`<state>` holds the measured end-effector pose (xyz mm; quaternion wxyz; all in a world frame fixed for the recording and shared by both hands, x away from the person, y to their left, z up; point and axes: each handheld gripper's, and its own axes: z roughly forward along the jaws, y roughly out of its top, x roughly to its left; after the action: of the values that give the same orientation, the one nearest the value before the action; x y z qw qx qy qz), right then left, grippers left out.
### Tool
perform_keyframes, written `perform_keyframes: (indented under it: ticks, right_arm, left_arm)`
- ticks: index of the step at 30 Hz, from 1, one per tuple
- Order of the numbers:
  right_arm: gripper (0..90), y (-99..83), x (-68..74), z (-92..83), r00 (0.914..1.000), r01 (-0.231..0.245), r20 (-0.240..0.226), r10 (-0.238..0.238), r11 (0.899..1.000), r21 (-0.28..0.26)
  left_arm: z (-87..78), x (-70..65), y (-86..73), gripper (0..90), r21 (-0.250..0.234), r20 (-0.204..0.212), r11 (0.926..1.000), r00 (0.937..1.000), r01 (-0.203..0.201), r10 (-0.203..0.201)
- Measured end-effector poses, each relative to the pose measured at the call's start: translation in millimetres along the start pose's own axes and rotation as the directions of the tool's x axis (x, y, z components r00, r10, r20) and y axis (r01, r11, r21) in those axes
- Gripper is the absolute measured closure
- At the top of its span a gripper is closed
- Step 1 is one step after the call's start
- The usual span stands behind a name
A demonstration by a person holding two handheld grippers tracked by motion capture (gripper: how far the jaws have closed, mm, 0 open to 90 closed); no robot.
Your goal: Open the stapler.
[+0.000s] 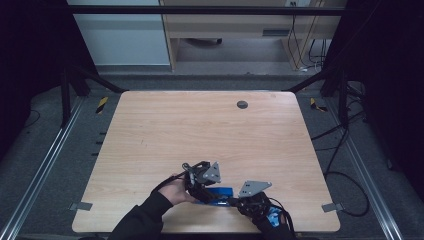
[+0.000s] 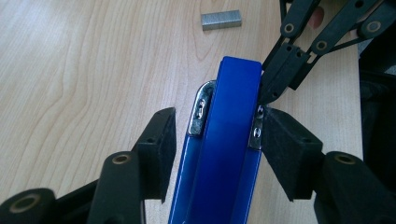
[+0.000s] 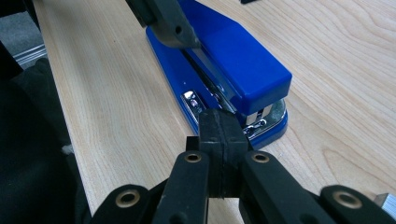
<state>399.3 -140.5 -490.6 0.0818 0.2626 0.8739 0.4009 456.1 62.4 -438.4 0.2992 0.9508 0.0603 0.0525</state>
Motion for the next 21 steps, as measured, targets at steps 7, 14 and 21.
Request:
perform_keyframes:
  ticks: [7, 14, 21]
  right_arm:
    - [90.0, 0.4, -0.1, -0.2, 1.0, -0.003, 0.008, 0.003, 1.0, -0.008]
    - [90.0, 1.0, 0.0, 1.2, 0.9999, -0.004, 0.011, 0.004, 1.0, -0.015]
    - [90.0, 0.7, -0.2, 1.3, 0.9998, -0.006, 0.017, 0.007, 1.0, -0.019]
  left_arm:
    - [8.4, 0.4, 1.0, 47.2, 0.032, 0.017, 0.9994, 0.9998, -0.01, 0.01]
    - [13.6, 2.5, 1.4, 51.2, 0.051, 0.029, 0.9986, 0.9995, -0.012, 0.01]
    - [18.1, 2.1, 3.9, 55.9, 0.077, 0.047, 0.9965, 0.9985, -0.031, 0.027]
